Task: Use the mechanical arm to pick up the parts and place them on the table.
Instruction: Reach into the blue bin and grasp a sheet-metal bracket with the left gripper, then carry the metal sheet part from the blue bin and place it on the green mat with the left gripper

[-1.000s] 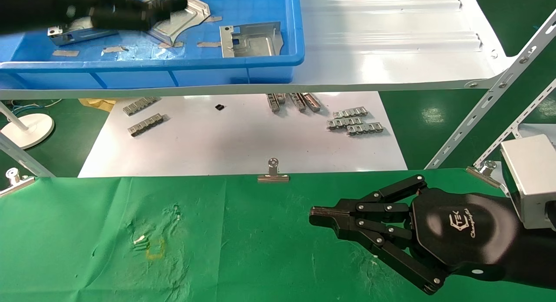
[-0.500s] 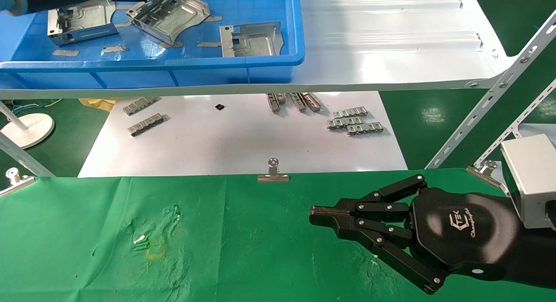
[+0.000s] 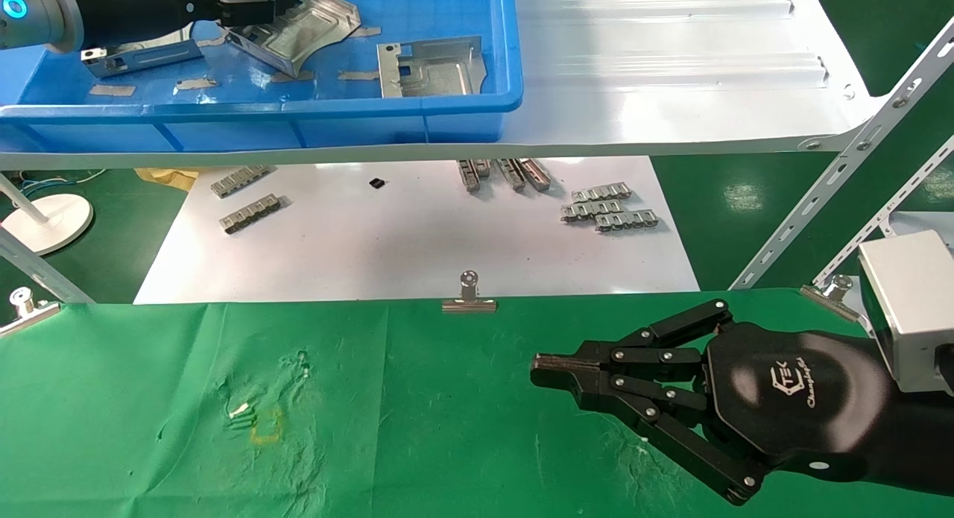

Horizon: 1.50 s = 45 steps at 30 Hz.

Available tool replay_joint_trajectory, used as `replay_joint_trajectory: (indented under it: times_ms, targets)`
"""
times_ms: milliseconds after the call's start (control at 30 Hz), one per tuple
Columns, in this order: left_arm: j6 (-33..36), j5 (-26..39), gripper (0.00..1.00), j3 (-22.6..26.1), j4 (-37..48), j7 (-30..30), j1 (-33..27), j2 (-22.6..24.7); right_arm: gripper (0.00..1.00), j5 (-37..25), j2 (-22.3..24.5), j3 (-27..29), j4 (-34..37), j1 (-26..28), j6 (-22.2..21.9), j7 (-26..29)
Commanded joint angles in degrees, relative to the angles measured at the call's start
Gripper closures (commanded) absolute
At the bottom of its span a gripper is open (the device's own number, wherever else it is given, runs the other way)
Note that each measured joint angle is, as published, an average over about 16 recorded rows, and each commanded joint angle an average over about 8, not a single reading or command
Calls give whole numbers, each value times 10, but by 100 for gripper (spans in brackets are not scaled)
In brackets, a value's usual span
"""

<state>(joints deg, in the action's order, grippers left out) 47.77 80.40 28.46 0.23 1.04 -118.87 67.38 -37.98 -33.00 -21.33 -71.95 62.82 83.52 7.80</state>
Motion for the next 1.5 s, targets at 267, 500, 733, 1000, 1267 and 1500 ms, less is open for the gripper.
replay_joint_trajectory:
  times_ms: [267, 500, 733, 1000, 1267, 1500]
  targets:
    - [-18, 5, 100, 4, 4, -7, 4, 1, 100, 0, 0, 0, 0, 0, 0, 0]
    - [-23, 10, 100, 7, 4, -13, 7, 3, 94, 0, 0, 0, 0, 0, 0, 0]
    - [-27, 9, 100, 7, -1, -12, 10, 4, 8, 0, 0, 0, 0, 0, 0, 0]
    - [-20, 5, 100, 3, -14, 9, 12, -1, 0, 0, 0, 0, 0, 0, 0, 0]
    - [17, -14, 100, -10, -25, 42, 7, -13, 0, 0, 0, 0, 0, 0, 0, 0]
    - [78, -35, 100, -23, -34, 75, -3, -30, 0, 0, 0, 0, 0, 0, 0, 0]
